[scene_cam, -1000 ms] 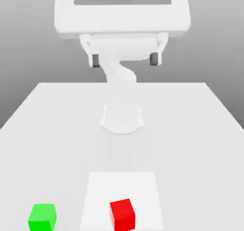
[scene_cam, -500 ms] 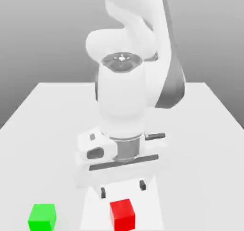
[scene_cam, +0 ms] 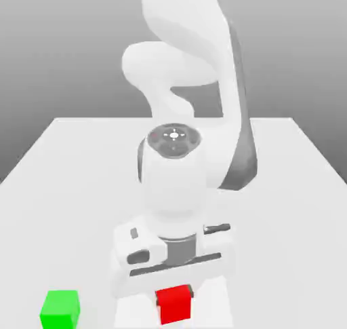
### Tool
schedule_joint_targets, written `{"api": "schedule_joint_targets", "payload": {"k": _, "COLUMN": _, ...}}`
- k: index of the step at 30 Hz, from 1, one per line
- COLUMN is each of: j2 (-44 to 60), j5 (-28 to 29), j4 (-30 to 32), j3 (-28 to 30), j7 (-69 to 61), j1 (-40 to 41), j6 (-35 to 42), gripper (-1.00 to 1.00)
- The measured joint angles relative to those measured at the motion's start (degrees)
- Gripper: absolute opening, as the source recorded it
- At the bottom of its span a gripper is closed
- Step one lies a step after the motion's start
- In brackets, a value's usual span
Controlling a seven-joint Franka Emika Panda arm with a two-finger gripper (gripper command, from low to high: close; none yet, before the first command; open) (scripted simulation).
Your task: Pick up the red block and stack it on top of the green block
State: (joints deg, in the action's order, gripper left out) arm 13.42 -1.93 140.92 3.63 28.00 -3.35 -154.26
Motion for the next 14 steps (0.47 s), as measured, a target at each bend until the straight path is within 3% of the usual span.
{"api": "schedule_joint_targets", "payload": {"k": 6, "j2": -1.5, "j5": -1.8, "j4": -4.8, "j3": 6.4, "j7": -10.5, "j1": 10.0, "j6": 6.6, "gripper": -1.0}}
{"api": "schedule_joint_targets", "payload": {"k": 10, "j2": 4.2, "j5": -4.7, "j4": -6.7, "j3": 6.7, "j7": -15.3, "j1": 13.9, "j6": 2.9, "gripper": -1.0}}
{"api": "schedule_joint_targets", "payload": {"k": 11, "j2": 6.1, "j5": -5.4, "j4": -6.9, "j3": 6.2, "j7": -15.9, "j1": 14.4, "j6": 1.2, "gripper": 1.0}}
{"api": "schedule_joint_targets", "payload": {"k": 14, "j2": 6.1, "j5": -5.4, "j4": -6.9, "j3": 6.2, "j7": -15.9, "j1": 14.4, "j6": 1.2, "gripper": 1.0}}
